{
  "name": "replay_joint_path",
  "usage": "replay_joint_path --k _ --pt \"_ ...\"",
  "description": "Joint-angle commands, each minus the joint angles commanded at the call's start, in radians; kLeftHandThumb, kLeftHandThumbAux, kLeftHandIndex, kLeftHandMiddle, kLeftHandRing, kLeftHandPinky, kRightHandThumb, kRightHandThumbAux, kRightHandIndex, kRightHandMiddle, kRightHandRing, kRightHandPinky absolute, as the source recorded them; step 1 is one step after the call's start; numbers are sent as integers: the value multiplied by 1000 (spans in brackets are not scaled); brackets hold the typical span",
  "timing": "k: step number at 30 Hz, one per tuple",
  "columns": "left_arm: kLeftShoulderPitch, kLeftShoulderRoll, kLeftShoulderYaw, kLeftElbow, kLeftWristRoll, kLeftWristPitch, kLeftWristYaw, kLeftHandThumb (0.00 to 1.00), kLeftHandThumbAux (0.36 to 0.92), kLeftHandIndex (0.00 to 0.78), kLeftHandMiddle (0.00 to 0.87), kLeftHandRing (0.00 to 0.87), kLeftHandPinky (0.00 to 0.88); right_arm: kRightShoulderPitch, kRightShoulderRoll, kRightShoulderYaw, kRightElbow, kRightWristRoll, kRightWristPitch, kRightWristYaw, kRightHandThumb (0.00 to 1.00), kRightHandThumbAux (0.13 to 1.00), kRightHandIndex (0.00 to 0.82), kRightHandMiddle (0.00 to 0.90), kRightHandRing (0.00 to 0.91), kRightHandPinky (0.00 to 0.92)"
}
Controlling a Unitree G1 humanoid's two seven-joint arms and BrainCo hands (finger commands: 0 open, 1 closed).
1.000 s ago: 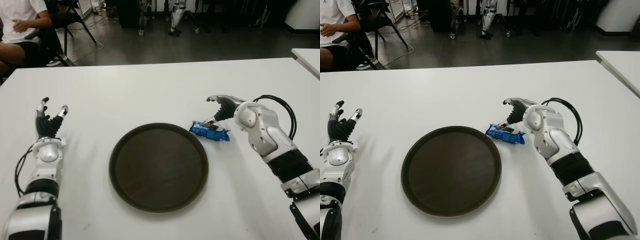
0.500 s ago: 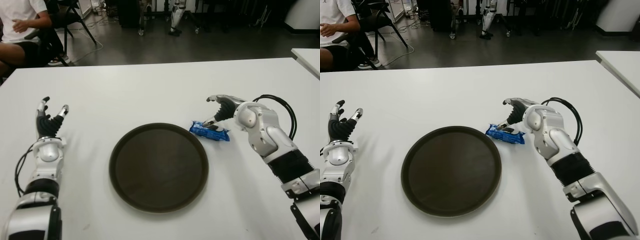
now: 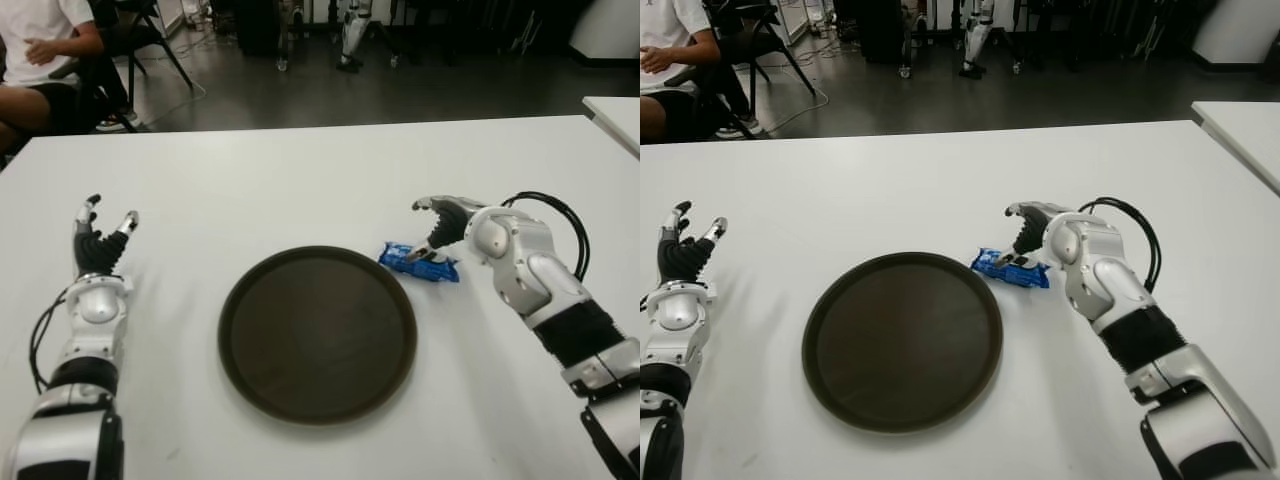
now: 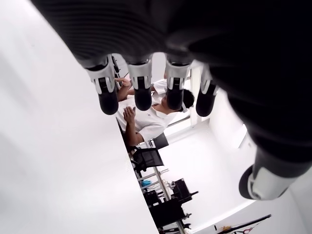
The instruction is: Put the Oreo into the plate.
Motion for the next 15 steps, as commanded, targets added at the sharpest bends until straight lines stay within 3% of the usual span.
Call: replay_joint_path --k 3,15 --pt "4 1 -2 -3 2 -5 -1 0 591 0 0 0 0 -18 26 -3 100 15 -40 -42 0 650 91 138 112 75" --pt "6 1 4 -6 0 3 9 0 589 0 0 0 0 -28 47 -27 108 38 -18 -12 0 629 153 176 165 145"
